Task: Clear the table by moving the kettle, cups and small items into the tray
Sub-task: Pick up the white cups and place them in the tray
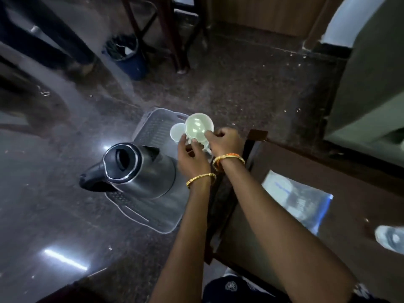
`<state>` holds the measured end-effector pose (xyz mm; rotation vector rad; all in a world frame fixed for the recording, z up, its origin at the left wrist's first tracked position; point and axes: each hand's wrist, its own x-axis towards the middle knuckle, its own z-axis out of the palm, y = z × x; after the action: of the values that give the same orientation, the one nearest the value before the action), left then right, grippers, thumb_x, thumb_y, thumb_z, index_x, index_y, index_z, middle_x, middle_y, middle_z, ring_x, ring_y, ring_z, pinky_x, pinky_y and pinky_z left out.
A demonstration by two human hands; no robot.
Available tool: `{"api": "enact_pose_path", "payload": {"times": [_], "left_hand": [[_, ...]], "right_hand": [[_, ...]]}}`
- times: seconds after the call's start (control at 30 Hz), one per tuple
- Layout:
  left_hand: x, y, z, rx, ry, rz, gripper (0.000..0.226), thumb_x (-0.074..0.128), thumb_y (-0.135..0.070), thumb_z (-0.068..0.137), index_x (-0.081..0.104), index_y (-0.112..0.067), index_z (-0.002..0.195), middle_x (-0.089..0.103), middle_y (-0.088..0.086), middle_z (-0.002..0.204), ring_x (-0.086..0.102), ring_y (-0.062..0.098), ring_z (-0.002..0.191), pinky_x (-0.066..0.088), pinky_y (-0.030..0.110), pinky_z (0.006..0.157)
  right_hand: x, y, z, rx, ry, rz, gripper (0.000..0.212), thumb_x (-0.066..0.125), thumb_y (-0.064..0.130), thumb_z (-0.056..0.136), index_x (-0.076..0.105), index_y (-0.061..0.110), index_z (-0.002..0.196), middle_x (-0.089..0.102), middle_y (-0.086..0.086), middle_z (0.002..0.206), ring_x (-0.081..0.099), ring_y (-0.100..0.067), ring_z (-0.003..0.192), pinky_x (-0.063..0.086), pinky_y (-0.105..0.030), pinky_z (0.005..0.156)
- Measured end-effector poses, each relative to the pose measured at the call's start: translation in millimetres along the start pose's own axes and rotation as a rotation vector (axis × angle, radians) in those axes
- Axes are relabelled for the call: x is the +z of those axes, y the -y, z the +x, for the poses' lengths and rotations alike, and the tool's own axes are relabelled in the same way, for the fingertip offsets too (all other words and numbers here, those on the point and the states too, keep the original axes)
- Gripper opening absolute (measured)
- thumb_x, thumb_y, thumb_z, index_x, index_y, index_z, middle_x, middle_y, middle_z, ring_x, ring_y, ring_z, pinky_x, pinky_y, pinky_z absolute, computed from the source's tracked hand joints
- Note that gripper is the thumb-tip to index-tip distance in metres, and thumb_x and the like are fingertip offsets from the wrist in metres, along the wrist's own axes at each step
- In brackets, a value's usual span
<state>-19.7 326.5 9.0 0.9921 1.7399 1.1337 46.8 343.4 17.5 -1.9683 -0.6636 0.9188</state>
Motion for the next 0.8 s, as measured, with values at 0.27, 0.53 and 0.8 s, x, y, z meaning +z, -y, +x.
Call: {"api": "enact_pose_path", "payload": {"times": [0.27, 0.53, 0.8], "left_hand": [[13, 7, 73, -0.167, 0.009, -0.375, 0.045, 0.023, -0.025, 0.101, 0.033, -0.009, 0.142, 0.045, 0.015, 0.144, 0.045, 0.025, 0.131, 0.041, 0.032, 0.106], [12, 54, 104, -0.318, 0.174, 0.261, 0.043, 0.041, -0.008, 0.093, 0.045, -0.005, 0.135, 0.048, 0.019, 0.140, 0.045, 0.031, 0.130, 0.035, 0.040, 0.109], [11, 59, 101, -0.260, 0.190, 0.254, 0.043, 0.049, -0.010, 0.089, 0.049, -0.006, 0.132, 0.051, 0.015, 0.138, 0.048, 0.028, 0.127, 0.039, 0.038, 0.106]], "right_hand": [[100, 37, 75, -0.096, 0.187, -0.274, 0.029, 0.070, 0.032, 0.071, 0.070, 0.003, 0.070, 0.063, -0.012, 0.112, 0.046, -0.026, 0.119, 0.032, -0.038, 0.096], [154, 44, 108, -0.185, 0.225, -0.667, 0.050, 0.070, 0.046, 0.070, 0.066, 0.016, 0.111, 0.042, -0.006, 0.145, 0.020, -0.026, 0.142, 0.021, -0.048, 0.108], [159, 56, 120, -0.290, 0.286, -0.945, 0.060, 0.070, 0.046, 0.072, 0.055, 0.018, 0.123, 0.036, -0.007, 0.149, 0.015, -0.028, 0.144, 0.017, -0.051, 0.110]]}}
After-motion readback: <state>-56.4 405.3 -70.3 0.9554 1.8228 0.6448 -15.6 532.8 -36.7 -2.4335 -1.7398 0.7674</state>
